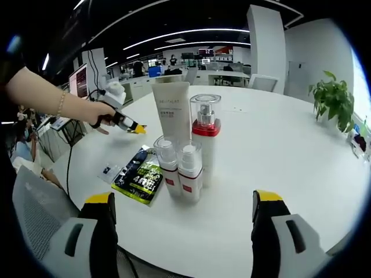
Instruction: Arrange the skincare products in the storage area until every visible bottle or jar stands upright without overlapping.
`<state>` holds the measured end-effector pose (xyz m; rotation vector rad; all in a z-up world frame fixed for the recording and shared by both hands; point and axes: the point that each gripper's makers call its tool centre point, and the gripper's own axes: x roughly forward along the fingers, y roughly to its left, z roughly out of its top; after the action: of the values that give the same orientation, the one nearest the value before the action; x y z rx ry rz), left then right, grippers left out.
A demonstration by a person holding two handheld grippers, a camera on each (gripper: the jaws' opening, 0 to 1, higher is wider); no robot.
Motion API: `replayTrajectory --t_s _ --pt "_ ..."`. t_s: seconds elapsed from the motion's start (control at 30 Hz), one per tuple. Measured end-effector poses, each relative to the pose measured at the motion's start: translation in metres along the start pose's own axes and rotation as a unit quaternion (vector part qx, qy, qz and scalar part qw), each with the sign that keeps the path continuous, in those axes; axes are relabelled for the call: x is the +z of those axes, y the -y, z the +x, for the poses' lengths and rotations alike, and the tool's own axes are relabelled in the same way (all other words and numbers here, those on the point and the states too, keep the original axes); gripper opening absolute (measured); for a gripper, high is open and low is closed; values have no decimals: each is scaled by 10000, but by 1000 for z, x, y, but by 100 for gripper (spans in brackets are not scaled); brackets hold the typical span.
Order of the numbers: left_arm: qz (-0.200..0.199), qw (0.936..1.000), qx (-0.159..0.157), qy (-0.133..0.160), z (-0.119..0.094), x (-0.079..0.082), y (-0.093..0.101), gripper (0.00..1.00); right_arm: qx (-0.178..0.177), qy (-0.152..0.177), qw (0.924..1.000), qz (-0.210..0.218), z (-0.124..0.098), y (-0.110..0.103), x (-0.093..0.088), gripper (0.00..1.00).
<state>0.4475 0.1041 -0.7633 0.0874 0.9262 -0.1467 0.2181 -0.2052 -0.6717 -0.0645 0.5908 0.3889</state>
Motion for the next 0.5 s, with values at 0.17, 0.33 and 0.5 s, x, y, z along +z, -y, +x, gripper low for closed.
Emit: replayTrajectory --t_s 0.17,0.33,0.5 --pt "-31 10000 68 4 5 6 -1 63 -14 5 10000 29 0 1 0 97" --pt "18 9999 129 -11 8 9 -3 58 -36 10 10000 48 0 2 0 97" --pt "-47 9999 149 -21 9 10 -2 50 -43 -1 10000 74 0 3 0 97"
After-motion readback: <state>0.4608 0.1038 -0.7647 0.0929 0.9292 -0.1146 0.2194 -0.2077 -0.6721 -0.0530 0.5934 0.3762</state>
